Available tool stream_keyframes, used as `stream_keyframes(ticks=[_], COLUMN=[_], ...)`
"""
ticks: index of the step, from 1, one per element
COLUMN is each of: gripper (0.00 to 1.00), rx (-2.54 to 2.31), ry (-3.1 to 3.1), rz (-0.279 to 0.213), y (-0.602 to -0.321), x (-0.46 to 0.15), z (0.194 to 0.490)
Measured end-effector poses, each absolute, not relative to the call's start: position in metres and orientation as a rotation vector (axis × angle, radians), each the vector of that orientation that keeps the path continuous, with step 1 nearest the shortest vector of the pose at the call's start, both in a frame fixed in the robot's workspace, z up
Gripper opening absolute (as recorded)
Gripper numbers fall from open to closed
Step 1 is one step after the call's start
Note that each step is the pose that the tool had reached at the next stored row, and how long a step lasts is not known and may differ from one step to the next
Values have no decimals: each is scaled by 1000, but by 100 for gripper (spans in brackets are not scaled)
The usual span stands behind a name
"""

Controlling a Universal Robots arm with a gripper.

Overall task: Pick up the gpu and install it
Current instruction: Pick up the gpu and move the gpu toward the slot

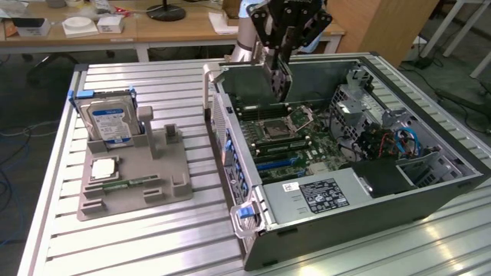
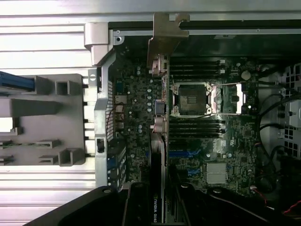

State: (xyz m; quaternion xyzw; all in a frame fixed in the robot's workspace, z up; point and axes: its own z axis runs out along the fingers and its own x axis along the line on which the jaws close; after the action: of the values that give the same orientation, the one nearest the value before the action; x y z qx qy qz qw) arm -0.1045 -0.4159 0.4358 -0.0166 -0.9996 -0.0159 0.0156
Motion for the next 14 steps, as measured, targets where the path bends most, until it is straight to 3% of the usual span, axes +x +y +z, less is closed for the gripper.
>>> stream_keyframes(ticks=[14], gripper=[26], rx=[-52], ry=[-3110], rz=[-49], y=[-416], x=[-67], z=[436])
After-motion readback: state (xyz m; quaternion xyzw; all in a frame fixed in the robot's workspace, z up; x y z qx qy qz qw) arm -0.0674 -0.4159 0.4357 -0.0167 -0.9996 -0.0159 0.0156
